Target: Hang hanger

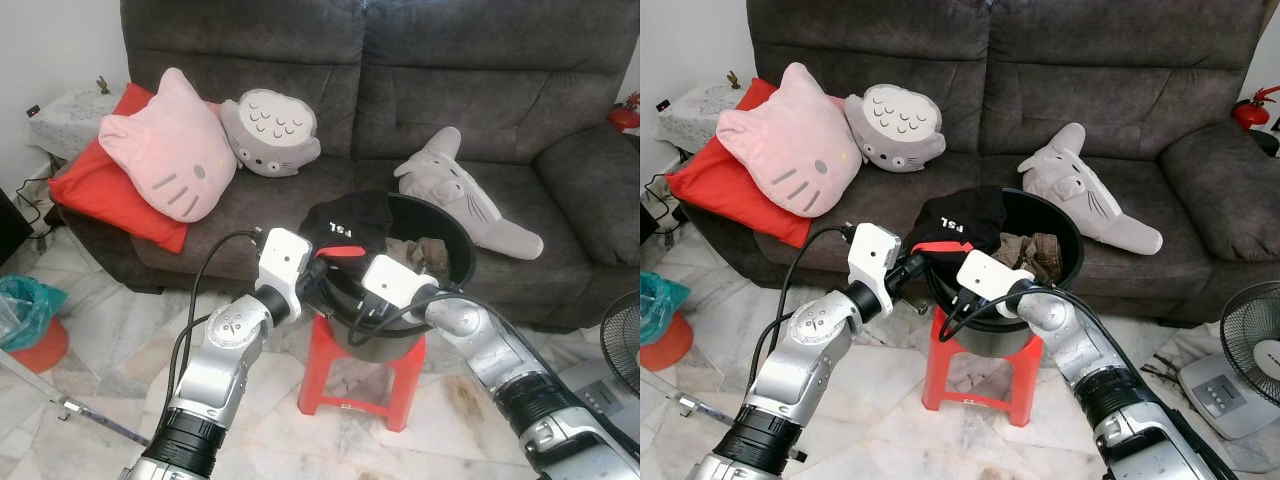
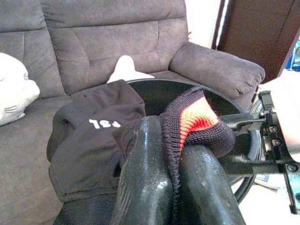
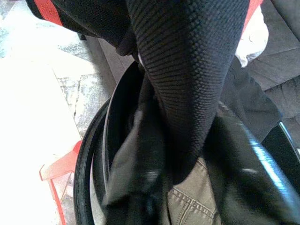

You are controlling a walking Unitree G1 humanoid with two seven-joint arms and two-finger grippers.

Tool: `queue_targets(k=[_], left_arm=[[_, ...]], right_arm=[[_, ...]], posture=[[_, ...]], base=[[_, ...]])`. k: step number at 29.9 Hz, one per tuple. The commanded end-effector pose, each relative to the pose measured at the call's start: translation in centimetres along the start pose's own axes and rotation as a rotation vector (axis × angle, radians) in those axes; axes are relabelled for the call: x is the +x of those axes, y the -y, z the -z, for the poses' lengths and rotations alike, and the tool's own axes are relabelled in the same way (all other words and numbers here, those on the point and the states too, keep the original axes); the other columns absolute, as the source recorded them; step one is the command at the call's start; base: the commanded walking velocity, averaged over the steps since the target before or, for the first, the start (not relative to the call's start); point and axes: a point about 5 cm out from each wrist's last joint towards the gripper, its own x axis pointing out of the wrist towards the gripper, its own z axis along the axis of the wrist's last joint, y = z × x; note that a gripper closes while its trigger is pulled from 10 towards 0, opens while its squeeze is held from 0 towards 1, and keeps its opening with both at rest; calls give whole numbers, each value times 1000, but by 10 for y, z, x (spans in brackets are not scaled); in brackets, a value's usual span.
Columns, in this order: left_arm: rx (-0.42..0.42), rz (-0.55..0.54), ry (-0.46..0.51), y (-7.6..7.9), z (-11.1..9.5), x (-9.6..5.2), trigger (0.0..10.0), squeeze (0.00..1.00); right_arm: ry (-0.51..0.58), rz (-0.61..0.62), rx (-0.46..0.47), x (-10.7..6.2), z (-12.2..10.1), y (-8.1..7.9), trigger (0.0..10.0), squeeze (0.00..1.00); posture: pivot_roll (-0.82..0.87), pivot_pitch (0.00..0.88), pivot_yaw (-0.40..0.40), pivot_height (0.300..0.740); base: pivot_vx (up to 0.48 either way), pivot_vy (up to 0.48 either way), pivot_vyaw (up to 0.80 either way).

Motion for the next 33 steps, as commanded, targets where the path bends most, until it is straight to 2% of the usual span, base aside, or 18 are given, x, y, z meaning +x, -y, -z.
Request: queue_targets(k=[1,10,18,24,26,28,30,33], left_arm=[[-3,21,24,2,-6,-1,10000,0],[2,14,6,-2,-2,-4,10000,0],[27,-25,-13,-9,2,-7,10000,0],[208,-136,-108,-29,14,-12,10000,0],[227,-138,-115,-29,15,-13,10000,0],[292,-156,-141,-34,17,-14,10000,0],[312,-177,-144,-37,18,-15,10000,0],[262,-198,-107,-37,15,-14,10000,0]], right_arm=[[10,8,-11,1,-3,5,0,0],[-59,80,-38,-1,5,15,0,0],[-30,123,-30,-5,-1,24,0,0],[-30,202,-76,-19,-5,45,0,0],[-32,209,-84,-20,-5,47,0,0],[-46,244,-119,-25,-7,58,0,0],[-58,288,-142,-29,-9,67,0,0],[-50,350,-144,-32,-16,76,0,0]], posture=[[-47,0,-2,740],[-50,0,-1,740],[-50,0,-3,740],[-58,0,-3,740],[-58,0,-3,740],[-61,0,-4,740],[-66,0,-3,740],[-69,0,-3,740]], base=[[0,0,0],[0,0,0],[0,0,0],[0,0,0],[0,0,0],[0,0,0],[0,0,0],[0,0,0]])
